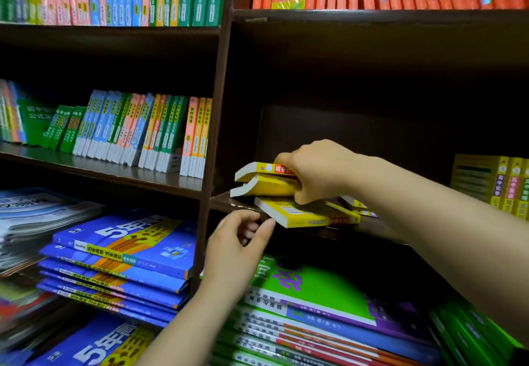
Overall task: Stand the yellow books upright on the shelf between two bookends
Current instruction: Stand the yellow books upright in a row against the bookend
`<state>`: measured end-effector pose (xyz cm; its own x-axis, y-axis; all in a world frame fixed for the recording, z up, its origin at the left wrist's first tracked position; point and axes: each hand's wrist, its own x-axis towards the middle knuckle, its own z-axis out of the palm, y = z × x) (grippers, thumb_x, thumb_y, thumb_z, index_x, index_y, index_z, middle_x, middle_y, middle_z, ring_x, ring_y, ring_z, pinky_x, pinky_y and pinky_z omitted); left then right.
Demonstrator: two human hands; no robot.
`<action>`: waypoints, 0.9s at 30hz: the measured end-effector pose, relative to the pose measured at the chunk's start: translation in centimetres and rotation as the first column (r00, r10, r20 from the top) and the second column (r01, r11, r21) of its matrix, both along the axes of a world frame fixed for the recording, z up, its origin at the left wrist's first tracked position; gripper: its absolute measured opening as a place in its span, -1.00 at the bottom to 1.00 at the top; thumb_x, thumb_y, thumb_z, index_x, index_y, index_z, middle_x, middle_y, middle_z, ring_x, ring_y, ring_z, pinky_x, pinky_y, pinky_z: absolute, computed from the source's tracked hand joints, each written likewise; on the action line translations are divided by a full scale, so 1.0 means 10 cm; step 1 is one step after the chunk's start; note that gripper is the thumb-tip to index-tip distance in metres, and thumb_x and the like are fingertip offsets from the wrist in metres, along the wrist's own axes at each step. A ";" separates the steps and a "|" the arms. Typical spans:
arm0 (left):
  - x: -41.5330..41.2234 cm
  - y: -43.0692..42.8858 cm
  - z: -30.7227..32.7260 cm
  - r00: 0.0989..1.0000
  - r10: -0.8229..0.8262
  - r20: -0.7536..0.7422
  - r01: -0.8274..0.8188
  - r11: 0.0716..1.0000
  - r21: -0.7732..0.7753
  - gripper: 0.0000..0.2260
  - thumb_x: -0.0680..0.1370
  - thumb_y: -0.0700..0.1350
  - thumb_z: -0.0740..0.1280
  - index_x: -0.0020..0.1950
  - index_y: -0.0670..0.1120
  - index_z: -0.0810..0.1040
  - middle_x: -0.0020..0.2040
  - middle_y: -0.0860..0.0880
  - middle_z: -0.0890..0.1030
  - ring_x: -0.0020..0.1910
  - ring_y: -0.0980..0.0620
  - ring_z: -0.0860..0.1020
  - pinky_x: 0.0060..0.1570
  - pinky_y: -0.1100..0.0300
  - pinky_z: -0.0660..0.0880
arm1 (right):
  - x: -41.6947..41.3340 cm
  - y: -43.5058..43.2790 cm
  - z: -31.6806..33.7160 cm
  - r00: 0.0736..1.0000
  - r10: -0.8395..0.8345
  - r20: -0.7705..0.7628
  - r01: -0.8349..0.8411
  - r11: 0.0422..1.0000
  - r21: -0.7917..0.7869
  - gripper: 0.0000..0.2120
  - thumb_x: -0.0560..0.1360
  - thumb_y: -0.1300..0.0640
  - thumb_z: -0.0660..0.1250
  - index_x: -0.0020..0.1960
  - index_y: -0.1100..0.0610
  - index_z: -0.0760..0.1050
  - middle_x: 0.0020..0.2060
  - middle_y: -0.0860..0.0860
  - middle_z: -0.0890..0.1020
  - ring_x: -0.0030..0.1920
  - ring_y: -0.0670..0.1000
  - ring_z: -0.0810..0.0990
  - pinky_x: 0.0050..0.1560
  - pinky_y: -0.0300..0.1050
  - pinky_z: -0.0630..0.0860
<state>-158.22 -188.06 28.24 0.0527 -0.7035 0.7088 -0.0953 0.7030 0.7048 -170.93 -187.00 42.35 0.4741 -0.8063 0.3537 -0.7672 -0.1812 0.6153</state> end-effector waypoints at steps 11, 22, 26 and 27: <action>-0.45 0.50 0.15 0.572 -0.434 -0.697 0.775 0.564 0.285 -0.37 0.21 0.26 0.20 0.21 0.02 0.45 0.10 -0.05 0.59 -0.11 0.04 0.60 -0.30 0.20 0.58 | -0.34 0.37 -0.06 0.787 0.004 0.617 -0.244 0.921 0.305 -0.71 0.45 -0.06 0.30 0.11 0.04 0.52 -0.04 -0.08 0.52 0.04 -0.08 0.45 0.05 -0.30 0.38; -0.63 0.61 0.13 0.570 -0.309 -0.761 0.630 0.759 0.164 -0.82 0.37 0.04 0.32 -0.18 -0.01 0.64 -0.21 0.09 0.71 -0.09 0.15 0.63 -0.10 0.26 0.49 | -0.42 -0.30 -0.02 0.516 -0.522 0.679 -0.163 0.718 0.677 -0.48 0.37 -0.36 0.18 0.00 0.05 0.56 -0.06 0.03 0.66 -0.11 0.02 0.66 -0.15 -0.12 0.55; -0.78 0.73 0.21 0.508 -0.268 -0.818 0.572 0.816 0.088 -0.57 0.25 0.01 0.37 0.10 -0.07 0.54 -0.06 0.00 0.68 -0.11 0.13 0.65 -0.19 0.33 0.56 | -0.45 -0.19 -0.04 0.500 -0.497 0.709 -0.145 0.760 0.634 -0.46 0.34 -0.39 0.19 -0.07 0.04 0.58 -0.15 0.01 0.66 -0.14 0.02 0.65 -0.15 -0.10 0.55; -0.81 0.73 0.22 0.496 -0.231 -0.837 0.559 0.823 0.104 -0.58 0.28 -0.01 0.39 0.12 -0.07 0.52 -0.06 -0.01 0.68 -0.11 0.11 0.65 -0.17 0.29 0.56 | -0.45 -0.13 -0.05 0.502 -0.489 0.713 -0.135 0.770 0.623 -0.47 0.34 -0.39 0.18 -0.08 0.04 0.58 -0.15 0.01 0.66 -0.14 0.02 0.64 -0.15 -0.10 0.55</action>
